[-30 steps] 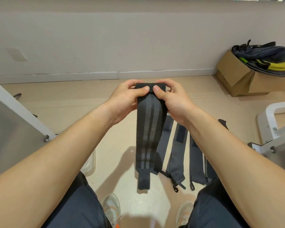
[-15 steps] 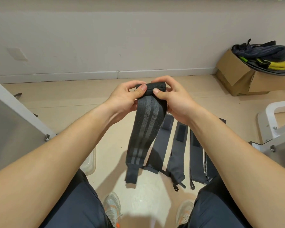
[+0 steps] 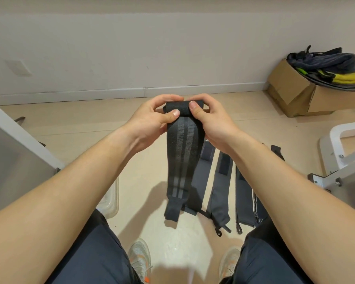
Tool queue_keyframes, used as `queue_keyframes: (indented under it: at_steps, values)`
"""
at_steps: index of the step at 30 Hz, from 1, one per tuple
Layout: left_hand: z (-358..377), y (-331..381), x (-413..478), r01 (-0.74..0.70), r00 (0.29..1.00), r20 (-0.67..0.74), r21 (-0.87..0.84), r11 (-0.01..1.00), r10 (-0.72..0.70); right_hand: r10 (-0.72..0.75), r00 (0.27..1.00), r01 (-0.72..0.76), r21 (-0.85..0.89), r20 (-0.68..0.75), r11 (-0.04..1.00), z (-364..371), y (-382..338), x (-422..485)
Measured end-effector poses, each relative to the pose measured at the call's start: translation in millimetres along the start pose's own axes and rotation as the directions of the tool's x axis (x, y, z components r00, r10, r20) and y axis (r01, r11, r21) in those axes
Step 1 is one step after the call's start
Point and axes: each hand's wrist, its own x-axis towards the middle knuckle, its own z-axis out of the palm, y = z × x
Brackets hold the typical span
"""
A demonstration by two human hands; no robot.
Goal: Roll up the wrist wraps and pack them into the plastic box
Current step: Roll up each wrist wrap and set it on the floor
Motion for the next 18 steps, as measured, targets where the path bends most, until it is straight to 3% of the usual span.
queue_keyframes:
  at_steps: [4, 10, 13, 18]
  values:
    - [5, -2, 2, 0.083, 0.993, -0.077, -0.08, 0.993, -0.089, -0.013, 1.0, 0.013, -0.005, -0.02, 1.0, 0, -1, 0]
    - [10, -8, 7, 0.097, 0.99, -0.117, 0.154, 0.983, -0.079, -0.042, 0.999, 0.042, -0.021, 0.003, 0.999, 4, 2, -4]
    - [9, -9, 9, 0.044, 0.987, -0.16, 0.14, 0.989, -0.021, -0.043, 0.999, 0.043, 0.003, 0.0, 0.999, 6, 1, -4]
    - [5, -10, 7, -0.011, 0.974, -0.224, 0.121, 0.993, 0.038, 0.127, 0.992, -0.129, 0.154, 0.023, 0.98, 6, -3, -8]
